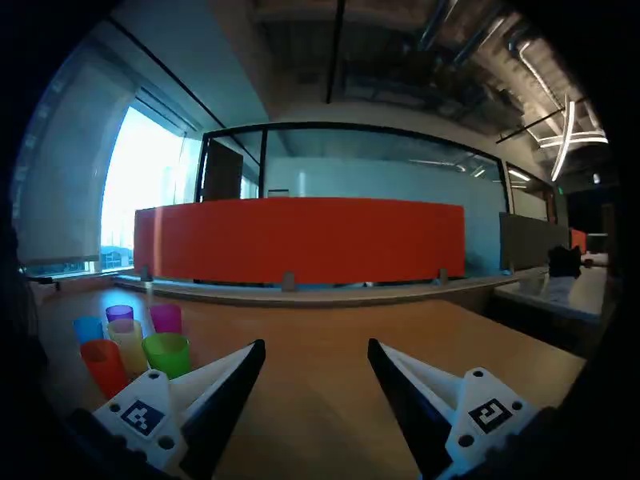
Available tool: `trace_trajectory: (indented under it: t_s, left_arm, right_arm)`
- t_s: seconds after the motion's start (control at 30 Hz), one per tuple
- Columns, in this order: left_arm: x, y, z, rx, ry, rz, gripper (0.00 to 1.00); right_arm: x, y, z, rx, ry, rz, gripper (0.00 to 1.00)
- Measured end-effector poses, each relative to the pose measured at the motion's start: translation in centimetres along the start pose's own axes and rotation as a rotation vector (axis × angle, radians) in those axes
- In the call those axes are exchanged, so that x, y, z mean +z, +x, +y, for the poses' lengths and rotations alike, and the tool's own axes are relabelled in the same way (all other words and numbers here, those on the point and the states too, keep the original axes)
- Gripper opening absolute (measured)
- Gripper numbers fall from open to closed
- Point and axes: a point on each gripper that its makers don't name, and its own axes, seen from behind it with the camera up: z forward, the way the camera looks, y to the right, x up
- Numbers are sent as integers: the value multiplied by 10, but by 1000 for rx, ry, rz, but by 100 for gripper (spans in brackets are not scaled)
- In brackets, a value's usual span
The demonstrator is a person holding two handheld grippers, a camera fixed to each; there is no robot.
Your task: Pour water
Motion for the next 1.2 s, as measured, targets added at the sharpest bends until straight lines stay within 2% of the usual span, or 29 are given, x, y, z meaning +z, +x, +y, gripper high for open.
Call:
trace_trajectory:
  t_s: [1.2]
  left_arm:
    - [0,0,0,0,0,0,100]
  right_arm:
    - [-2,1,-2,0,7,-1,99]
